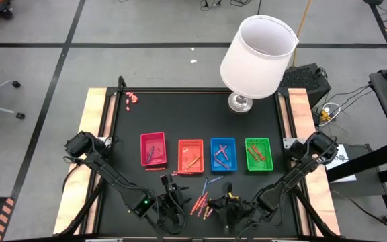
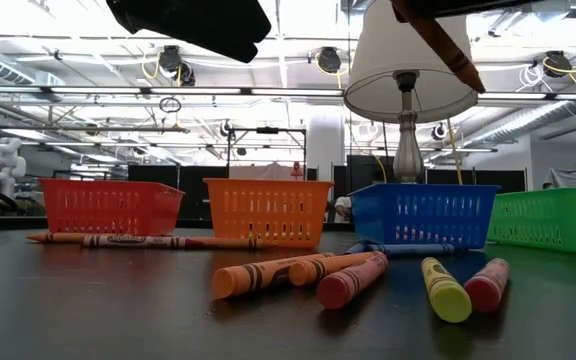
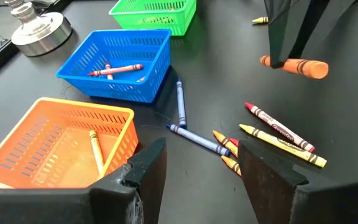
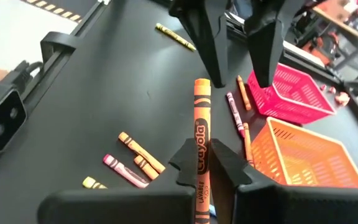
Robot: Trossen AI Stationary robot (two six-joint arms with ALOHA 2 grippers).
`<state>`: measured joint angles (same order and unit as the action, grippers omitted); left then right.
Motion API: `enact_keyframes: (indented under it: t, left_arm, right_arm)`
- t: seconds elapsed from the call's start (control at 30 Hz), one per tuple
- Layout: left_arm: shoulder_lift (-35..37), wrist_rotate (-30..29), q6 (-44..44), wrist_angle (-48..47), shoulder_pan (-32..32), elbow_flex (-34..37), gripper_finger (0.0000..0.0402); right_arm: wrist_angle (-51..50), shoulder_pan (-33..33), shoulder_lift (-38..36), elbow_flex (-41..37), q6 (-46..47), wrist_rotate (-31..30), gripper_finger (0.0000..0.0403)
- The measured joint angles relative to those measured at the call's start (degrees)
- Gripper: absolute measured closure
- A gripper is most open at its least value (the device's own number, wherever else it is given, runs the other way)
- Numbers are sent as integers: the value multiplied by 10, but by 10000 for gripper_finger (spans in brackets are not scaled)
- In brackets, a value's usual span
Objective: Sort crayons
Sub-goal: Put the orange crayon into the green bin
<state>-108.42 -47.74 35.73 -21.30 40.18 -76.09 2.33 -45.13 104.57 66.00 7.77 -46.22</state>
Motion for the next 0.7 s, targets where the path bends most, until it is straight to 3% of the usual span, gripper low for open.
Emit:
enact_keyframes:
  t: [0.37, 0.7]
  left_arm:
    - [0, 0, 0, 3, 0, 0, 206]
    - [0, 0, 0, 19, -2, 0, 206]
  right_arm:
    - [-11, 2, -3, 0, -5, -1, 398]
    - [-220, -4, -85, 0, 127, -1, 398]
